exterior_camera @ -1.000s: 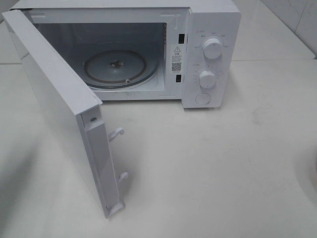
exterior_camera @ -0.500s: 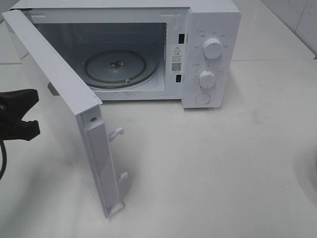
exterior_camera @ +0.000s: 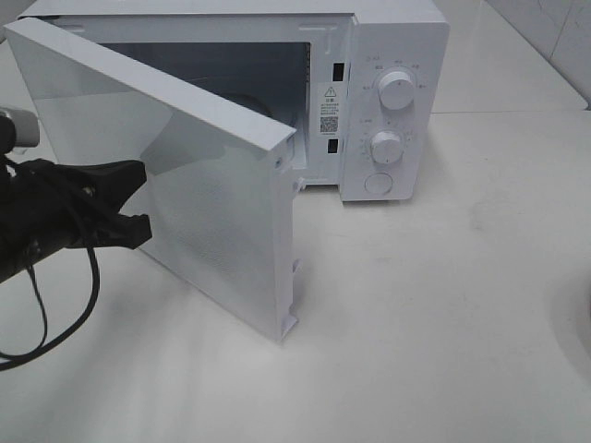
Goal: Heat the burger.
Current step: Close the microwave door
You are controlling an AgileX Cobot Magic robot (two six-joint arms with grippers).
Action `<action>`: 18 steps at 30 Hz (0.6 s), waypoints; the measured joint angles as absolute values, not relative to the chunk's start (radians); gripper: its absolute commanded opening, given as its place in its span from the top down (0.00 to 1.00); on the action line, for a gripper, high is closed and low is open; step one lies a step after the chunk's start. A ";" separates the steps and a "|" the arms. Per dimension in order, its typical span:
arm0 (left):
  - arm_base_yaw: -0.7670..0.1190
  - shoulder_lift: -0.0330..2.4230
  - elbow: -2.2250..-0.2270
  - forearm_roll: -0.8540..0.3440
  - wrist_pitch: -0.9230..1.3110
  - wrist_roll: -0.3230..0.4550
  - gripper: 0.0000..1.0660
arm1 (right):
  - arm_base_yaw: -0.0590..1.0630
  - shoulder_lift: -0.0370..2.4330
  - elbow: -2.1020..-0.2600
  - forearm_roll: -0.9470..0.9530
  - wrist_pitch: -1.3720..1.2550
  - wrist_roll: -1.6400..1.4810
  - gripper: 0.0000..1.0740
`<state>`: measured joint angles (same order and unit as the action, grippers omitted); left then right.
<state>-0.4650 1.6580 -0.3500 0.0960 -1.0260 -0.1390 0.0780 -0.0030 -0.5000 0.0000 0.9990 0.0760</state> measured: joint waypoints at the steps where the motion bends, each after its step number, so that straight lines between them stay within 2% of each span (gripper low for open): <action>1: -0.465 1.658 -0.350 0.096 -1.026 -0.139 1.00 | 0.078 -0.003 -0.500 0.000 0.999 0.076 0.30; 18: -0.468 1.744 -0.624 0.080 -0.963 -0.143 1.00 | 0.078 -0.003 -0.500 0.000 0.999 0.076 0.30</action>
